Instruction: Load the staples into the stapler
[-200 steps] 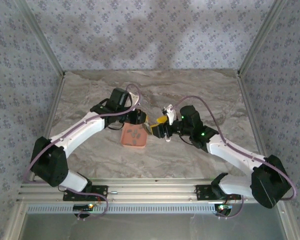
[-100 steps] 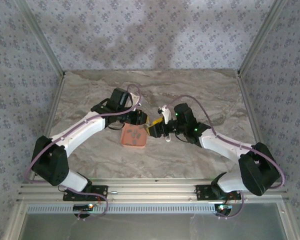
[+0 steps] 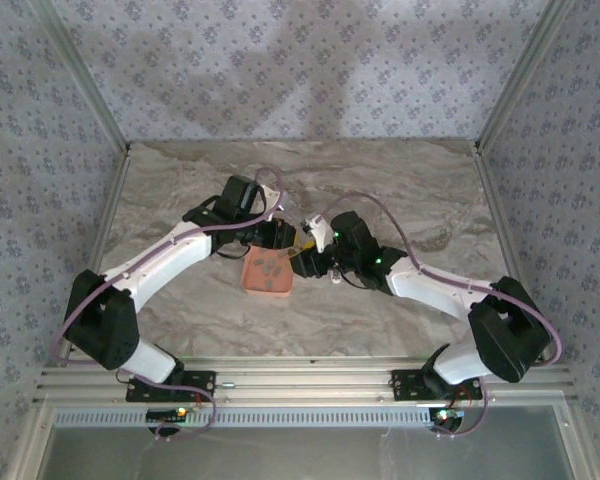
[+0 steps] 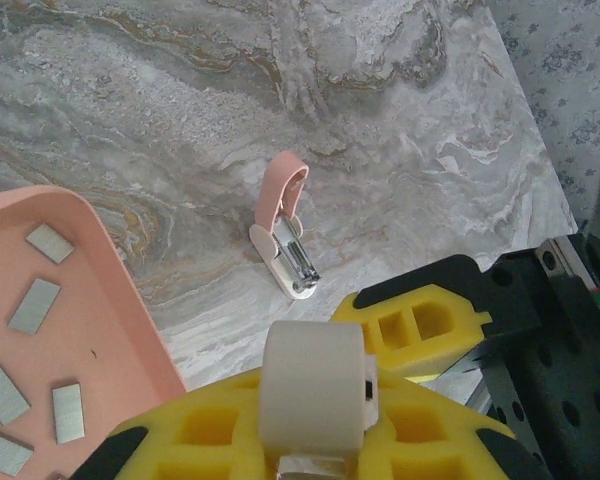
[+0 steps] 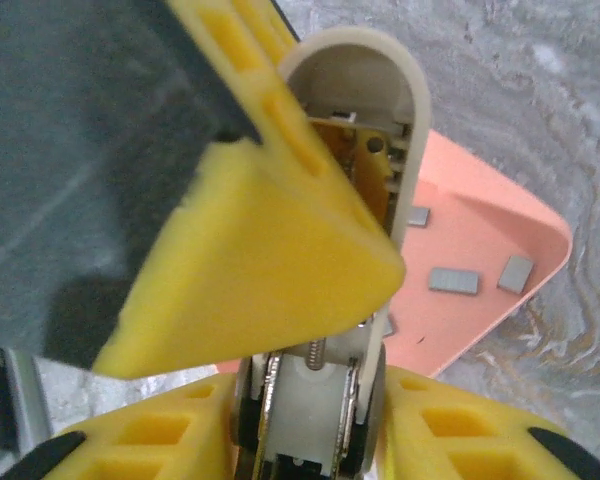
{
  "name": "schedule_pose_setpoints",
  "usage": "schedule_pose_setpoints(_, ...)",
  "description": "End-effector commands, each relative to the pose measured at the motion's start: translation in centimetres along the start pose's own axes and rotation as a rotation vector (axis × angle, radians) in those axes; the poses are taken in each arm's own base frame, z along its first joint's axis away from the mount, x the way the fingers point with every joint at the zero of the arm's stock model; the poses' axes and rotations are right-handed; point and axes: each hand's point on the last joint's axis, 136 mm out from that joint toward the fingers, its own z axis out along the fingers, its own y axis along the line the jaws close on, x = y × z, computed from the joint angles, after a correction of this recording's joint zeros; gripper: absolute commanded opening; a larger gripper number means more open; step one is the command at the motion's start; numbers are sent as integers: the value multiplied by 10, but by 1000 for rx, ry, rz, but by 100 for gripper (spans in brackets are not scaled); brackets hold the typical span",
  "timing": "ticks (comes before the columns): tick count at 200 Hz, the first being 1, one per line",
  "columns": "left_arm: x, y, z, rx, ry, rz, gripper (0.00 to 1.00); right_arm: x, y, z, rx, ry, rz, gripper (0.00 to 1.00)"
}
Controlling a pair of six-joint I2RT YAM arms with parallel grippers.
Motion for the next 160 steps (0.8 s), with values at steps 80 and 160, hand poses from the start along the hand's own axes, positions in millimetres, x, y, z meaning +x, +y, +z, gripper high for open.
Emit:
schedule_pose_setpoints(80,-9,2,-16,-60,-88,4,63,2,-29,-30,150,-71,32,17)
schedule_pose_setpoints(160,16,48,-39,-219,-208,-91,70,77,-134,-95,687,-17,315,16)
